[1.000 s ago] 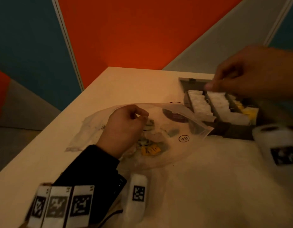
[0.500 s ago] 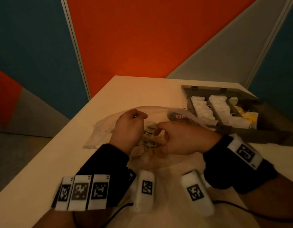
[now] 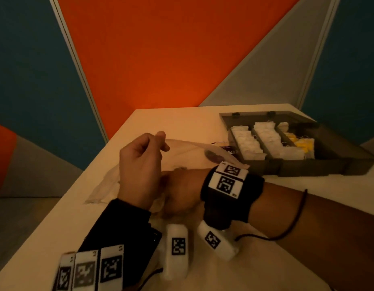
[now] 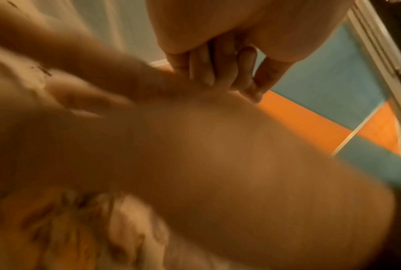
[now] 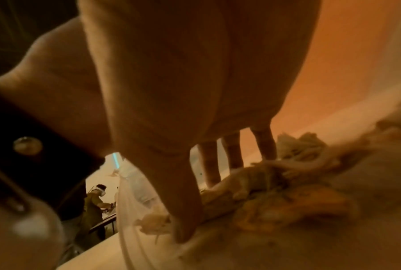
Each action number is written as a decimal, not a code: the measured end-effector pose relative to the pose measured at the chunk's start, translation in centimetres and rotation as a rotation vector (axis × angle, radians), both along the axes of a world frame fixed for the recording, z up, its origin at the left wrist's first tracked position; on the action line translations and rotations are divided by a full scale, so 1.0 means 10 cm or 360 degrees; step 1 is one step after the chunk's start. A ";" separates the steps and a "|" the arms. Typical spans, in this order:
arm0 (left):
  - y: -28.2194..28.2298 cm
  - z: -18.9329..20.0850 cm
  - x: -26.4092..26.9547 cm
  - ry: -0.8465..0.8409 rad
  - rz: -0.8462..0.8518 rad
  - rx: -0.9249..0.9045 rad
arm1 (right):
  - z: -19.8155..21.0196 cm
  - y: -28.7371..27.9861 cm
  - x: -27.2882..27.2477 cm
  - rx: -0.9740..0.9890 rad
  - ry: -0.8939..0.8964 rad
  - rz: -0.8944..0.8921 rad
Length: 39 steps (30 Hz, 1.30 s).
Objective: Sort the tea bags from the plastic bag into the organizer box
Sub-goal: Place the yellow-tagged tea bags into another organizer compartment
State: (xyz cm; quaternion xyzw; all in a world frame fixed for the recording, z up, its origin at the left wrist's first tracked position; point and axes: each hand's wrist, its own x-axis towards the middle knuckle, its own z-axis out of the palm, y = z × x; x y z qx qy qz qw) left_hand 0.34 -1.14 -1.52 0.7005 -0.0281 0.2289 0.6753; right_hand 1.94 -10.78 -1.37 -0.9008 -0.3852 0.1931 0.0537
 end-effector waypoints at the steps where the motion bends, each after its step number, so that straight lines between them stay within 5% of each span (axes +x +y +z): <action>1: 0.02 0.04 -0.04 -0.0008 -0.0030 0.0026 | -0.01 -0.02 0.01 0.0019 -0.0020 0.0010; 3: 0.11 0.16 -0.14 -0.0025 -0.0045 0.0213 | -0.01 -0.13 0.04 -0.0060 -0.0044 -0.0004; 6: 0.33 0.38 -0.34 0.0042 0.0052 0.0912 | 0.06 -0.30 0.09 -0.0104 0.0027 -0.0112; 9: 0.60 0.52 -0.46 0.0489 0.0051 0.1692 | 0.20 -0.30 0.11 0.0027 0.0029 -0.0124; 13: 0.75 0.44 -0.39 0.0724 0.0176 0.2146 | 0.32 0.02 0.14 -0.0035 0.0024 -0.0011; 18: 0.77 0.38 -0.32 0.0688 0.0312 0.1973 | 0.13 0.44 0.18 -0.0240 0.0071 0.0175; 24: 0.80 0.48 -0.32 0.0613 0.0171 0.1812 | 0.14 0.05 0.07 -0.0442 0.0181 -0.0024; 31: 0.60 0.50 -0.37 0.0668 -0.0151 0.1686 | 0.12 0.01 0.38 -0.0289 0.0000 -0.0452; 39: 0.64 0.43 -0.41 0.0651 -0.0116 0.1738 | 0.24 -0.09 0.24 -0.0335 0.0072 -0.0439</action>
